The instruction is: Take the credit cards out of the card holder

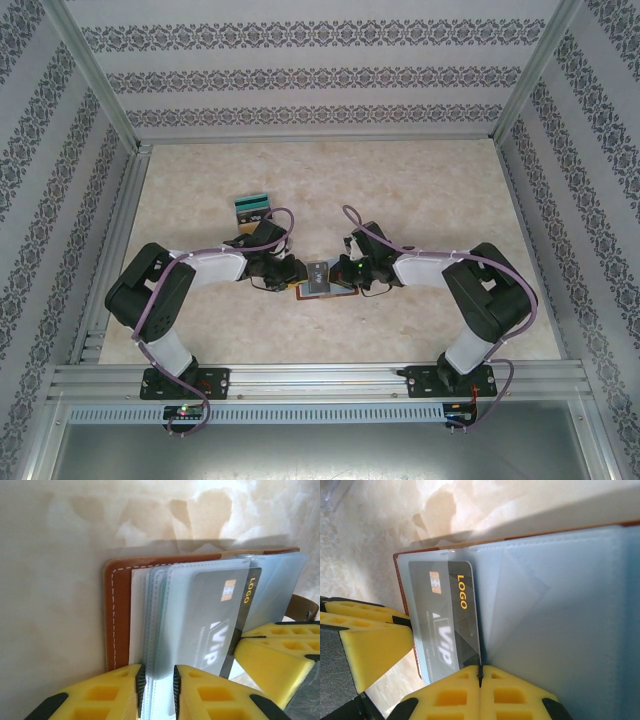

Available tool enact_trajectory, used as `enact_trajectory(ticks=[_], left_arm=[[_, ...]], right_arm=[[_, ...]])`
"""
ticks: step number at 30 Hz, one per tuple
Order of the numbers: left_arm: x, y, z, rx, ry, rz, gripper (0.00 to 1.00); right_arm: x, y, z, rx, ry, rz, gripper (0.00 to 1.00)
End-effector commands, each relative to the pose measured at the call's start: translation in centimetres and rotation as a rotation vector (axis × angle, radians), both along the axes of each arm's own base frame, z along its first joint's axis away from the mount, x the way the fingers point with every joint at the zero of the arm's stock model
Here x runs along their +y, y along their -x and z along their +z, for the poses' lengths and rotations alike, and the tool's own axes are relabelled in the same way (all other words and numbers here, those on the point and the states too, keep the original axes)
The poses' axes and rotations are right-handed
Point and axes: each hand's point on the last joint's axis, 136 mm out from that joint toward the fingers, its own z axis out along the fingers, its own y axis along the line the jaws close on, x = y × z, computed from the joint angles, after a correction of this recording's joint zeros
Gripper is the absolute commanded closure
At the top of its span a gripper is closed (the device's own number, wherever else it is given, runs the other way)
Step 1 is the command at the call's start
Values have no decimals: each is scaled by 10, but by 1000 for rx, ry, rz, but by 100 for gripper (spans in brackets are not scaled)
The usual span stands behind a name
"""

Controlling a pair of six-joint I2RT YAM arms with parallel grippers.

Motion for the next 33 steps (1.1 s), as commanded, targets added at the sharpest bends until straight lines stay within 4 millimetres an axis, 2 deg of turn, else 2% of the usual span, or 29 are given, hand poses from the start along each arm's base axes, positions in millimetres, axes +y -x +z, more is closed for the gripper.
enact_trajectory(ticks=[1, 4, 5, 6, 7, 9, 12, 18, 22, 24, 33], left_arm=[[12, 14, -19, 63, -92, -5, 74], [11, 13, -18, 62, -89, -9, 74], [11, 12, -17, 61, -86, -11, 74], [10, 12, -17, 61, -85, -13, 74], [10, 12, -17, 60, -85, -16, 74], [9, 12, -16, 59, -84, -20, 75], [9, 12, -16, 61, -84, -22, 77], [9, 13, -17, 67, -83, -25, 77], [9, 13, -16, 66, -84, -28, 77], [10, 14, -17, 67, -88, -27, 77], [11, 14, -17, 63, -94, -34, 77]], right_arm=[[-8, 3, 0, 2, 12, -8, 100], [-5, 3, 1, 1, 1, -1, 100], [-4, 3, 1, 3, -3, 2, 96], [-3, 2, 1, 3, -5, 3, 86], [-3, 1, 1, 2, -7, 4, 82], [0, -1, 2, -1, -15, 12, 78], [3, -3, 1, 1, -20, 18, 78], [9, -4, -4, 14, -34, 27, 80], [6, -4, -4, 10, -29, 19, 95], [0, -3, -4, 7, -19, 7, 100], [-35, -2, 3, -6, -22, -42, 100]])
